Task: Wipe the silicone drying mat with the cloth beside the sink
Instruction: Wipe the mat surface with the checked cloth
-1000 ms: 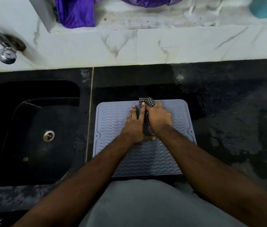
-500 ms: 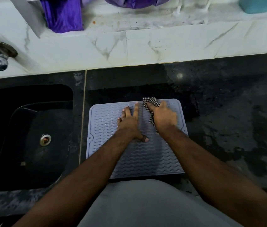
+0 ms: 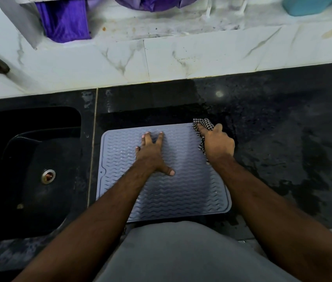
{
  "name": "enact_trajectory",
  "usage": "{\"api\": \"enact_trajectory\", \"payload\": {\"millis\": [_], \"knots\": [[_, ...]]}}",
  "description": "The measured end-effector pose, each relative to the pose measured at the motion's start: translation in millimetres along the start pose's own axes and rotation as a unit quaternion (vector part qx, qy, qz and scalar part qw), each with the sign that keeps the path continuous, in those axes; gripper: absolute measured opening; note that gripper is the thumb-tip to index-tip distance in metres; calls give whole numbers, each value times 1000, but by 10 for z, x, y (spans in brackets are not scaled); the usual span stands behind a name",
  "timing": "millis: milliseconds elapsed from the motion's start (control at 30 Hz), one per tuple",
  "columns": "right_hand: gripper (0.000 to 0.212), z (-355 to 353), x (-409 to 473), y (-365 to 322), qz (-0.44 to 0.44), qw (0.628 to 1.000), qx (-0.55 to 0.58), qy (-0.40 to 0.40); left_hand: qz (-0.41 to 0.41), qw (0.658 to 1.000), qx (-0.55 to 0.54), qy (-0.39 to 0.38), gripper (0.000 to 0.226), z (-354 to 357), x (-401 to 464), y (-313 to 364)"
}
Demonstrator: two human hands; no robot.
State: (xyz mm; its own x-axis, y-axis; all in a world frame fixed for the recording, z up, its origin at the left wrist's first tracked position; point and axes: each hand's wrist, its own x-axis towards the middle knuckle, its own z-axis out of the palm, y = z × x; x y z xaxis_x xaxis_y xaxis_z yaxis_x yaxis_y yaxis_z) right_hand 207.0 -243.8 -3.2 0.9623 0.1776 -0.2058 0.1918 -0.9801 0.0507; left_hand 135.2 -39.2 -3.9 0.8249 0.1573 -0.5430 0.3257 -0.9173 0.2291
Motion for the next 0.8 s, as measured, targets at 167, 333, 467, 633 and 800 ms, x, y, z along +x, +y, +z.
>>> {"api": "enact_trajectory", "payload": {"millis": [167,333,467,633,800], "knots": [[55,16,-23,124,25,1000,2,7,2,1000,-8,15,153,31,-13,-25],[49,-34,-65,130,36,999,16,-2,13,999,-27,25,152,36,-59,-48],[44,-170,-145,16,44,999,28,15,28,997,-59,43,150,72,-128,-109],[52,-466,-314,-433,-59,988,112,86,75,989,-92,90,138,179,-247,-243],[50,-593,-368,-1122,-155,953,248,82,23,966,-149,210,84,175,-473,-592]]}}
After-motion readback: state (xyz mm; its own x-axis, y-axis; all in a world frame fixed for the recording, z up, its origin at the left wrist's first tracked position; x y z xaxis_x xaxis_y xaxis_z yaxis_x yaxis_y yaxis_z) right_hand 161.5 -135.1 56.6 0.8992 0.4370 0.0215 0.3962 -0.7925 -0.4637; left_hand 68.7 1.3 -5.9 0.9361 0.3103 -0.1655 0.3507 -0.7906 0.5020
